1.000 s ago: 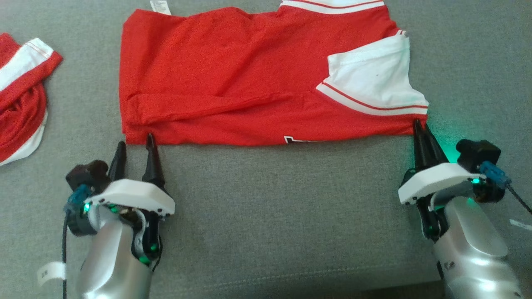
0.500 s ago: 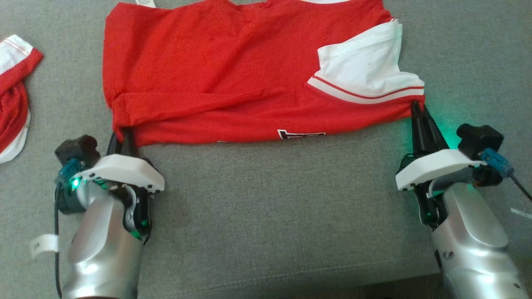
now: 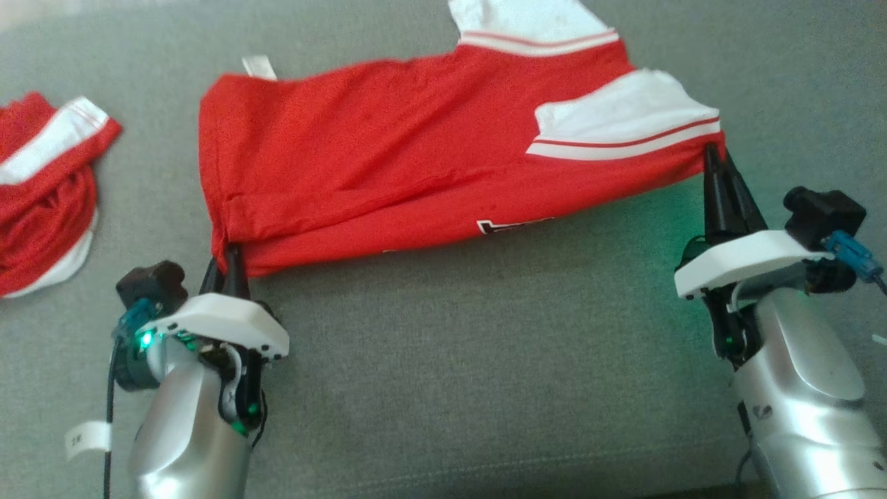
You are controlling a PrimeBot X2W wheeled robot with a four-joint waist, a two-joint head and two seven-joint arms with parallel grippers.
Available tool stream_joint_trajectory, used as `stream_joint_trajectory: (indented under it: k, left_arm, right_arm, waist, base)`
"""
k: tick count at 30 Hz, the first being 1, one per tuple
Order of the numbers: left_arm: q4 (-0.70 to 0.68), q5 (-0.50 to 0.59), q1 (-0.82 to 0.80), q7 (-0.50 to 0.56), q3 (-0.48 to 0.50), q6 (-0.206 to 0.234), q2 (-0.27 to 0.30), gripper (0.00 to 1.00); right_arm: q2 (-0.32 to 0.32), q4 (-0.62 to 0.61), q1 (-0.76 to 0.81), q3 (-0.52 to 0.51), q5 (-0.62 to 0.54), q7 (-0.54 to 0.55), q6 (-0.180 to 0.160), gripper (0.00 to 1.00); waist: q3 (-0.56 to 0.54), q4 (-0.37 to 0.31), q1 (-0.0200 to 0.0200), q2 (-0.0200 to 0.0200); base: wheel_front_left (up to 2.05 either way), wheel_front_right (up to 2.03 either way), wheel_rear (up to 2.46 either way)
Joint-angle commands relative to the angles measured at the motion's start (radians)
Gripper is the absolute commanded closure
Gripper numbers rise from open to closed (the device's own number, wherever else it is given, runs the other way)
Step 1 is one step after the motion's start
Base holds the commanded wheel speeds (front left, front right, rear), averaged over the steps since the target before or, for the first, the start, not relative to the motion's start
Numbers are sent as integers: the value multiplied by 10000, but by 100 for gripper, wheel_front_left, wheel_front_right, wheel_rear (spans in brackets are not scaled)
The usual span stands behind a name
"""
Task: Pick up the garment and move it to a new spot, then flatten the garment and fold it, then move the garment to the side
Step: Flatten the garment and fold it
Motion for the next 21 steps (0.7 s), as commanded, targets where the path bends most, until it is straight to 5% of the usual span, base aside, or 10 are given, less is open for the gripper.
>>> stream_joint_trajectory:
  k: [1,9,18,19,20,21]
  left_arm:
    - [-280,-13,20,-53,383,-14,197,100]
    - [352,-770,1330,-53,340,22,196,100]
    - [335,-1054,2451,-53,-112,283,195,100]
    - [279,-1004,2510,-53,-164,335,195,84]
    - [220,-957,2546,-53,-212,377,195,29]
    - [183,-851,2545,-53,-279,416,195,0]
  right_arm:
    - [-116,-162,-94,222,130,-21,63,100]
    - [-250,22,1135,620,613,230,63,100]
    - [-341,-235,2612,771,800,543,63,100]
    - [-350,-225,2701,773,742,580,63,93]
    - [-349,-208,2752,762,676,612,63,43]
    - [-329,-212,2761,730,631,608,63,0]
  waist:
    - [-702,20,0,0]
    - [-2185,-89,0,0]
    - [-2205,-66,0,0]
    - [-2145,-58,0,0]
    - [-2080,-49,0,0]
    - [-2006,-39,0,0]
  base:
    - [0,0,0]
    - [0,0,0]
    - [0,0,0]
    - [0,0,0]
    - [0,0,0]
    - [0,0,0]
